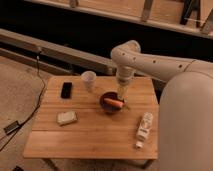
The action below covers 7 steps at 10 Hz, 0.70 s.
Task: Place the pepper in the ceramic bowl
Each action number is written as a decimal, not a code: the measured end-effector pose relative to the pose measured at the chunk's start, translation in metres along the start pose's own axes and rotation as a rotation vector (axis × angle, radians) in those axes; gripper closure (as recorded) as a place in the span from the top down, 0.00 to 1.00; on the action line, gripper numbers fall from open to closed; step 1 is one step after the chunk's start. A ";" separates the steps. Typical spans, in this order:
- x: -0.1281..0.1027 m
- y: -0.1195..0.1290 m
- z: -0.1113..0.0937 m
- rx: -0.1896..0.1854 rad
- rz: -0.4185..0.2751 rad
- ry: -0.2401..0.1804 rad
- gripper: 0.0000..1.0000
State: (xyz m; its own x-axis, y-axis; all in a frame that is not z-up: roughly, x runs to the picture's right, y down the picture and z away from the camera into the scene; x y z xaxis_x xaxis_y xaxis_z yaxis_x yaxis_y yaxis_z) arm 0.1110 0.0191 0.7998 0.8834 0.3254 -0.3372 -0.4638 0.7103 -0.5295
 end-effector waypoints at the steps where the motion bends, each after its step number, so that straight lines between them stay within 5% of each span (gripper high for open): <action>1: -0.003 0.001 0.001 -0.001 -0.003 -0.002 0.68; 7: -0.003 0.001 0.001 -0.001 -0.004 -0.001 0.68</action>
